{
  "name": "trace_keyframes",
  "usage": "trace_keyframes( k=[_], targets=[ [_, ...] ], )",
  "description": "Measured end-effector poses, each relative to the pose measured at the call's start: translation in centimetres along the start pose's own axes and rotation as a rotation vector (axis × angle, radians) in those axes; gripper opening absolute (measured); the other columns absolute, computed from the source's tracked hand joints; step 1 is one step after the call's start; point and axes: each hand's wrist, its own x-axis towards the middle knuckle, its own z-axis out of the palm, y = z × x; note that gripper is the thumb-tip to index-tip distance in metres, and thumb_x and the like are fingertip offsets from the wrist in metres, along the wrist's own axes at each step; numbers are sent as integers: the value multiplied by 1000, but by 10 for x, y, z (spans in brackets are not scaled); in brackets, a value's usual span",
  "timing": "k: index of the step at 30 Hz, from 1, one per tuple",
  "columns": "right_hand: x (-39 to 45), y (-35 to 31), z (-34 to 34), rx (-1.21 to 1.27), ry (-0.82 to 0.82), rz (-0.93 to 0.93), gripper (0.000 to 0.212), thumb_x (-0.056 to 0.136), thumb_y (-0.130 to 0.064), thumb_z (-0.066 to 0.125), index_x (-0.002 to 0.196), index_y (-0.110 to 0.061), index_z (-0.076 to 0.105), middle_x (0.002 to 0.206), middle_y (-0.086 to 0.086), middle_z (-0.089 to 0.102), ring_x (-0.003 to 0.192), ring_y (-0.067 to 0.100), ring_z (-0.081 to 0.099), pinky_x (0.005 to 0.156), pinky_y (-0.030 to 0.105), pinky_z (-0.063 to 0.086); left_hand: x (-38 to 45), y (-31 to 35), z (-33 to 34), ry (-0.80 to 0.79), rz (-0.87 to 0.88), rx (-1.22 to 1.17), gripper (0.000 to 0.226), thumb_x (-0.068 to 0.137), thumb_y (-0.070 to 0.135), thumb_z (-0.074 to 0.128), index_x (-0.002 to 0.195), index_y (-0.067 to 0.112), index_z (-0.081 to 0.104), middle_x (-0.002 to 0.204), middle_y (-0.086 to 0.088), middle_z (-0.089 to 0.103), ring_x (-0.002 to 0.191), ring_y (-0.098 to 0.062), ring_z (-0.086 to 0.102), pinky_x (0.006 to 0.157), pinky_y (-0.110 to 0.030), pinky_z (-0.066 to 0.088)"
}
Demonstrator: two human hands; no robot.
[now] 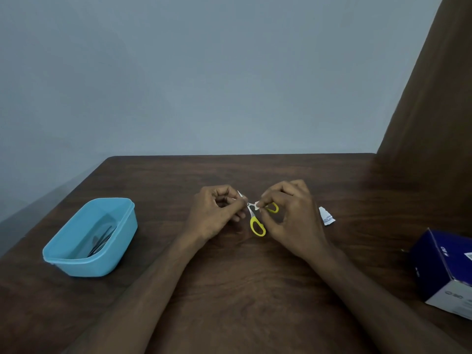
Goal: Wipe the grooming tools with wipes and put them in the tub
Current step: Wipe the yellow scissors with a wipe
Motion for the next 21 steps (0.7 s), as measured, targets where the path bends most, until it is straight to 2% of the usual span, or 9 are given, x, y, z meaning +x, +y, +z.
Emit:
trace_keyframes(
  k=[2,8,11,14,17,21],
  targets=[
    [0,1,0,-8,20,27,1,81,-29,73,82,-29,74,96,-17,66,96,19,58,81,45,49,0,0,-1,0,1,-12,22,96,9,78,75,6,73,73,-12,78,68,-23,77,62,-30,61],
    [-3,-8,6,82,-15,9,7,86,-24,79,92,-28,80,105,-14,67,101,18,55,83,43,51,-1,-2,-2,-29,2,8,20,96,13,78,78,6,74,73,-11,78,69,-29,78,63,-32,62],
    [-3,-5,4,56,-1,97,4,80,-30,77,85,-31,77,104,-19,65,100,16,56,84,45,51,0,-1,-1,-6,-10,2,21,96,13,78,76,6,74,73,-10,79,69,-26,78,64,-31,61],
    [-1,-6,0,94,12,96,6,80,-26,80,84,-30,77,107,-17,65,103,16,57,86,43,50,0,0,-1,6,-13,-10,23,96,12,78,74,8,73,75,-12,79,69,-26,78,64,-31,61],
    [-2,-11,2,120,-79,87,8,83,-35,76,90,-35,80,116,-19,62,111,14,54,93,44,49,0,-1,-2,-7,2,-3,23,96,13,78,73,9,73,75,-12,78,69,-27,77,65,-32,62],
    [-5,-9,5,107,-122,175,6,78,-35,71,82,-33,75,118,-17,56,111,11,51,98,47,48,0,0,-2,4,-10,-26,22,96,11,77,75,4,72,78,-11,80,70,-25,78,63,-29,60]
  ],
)
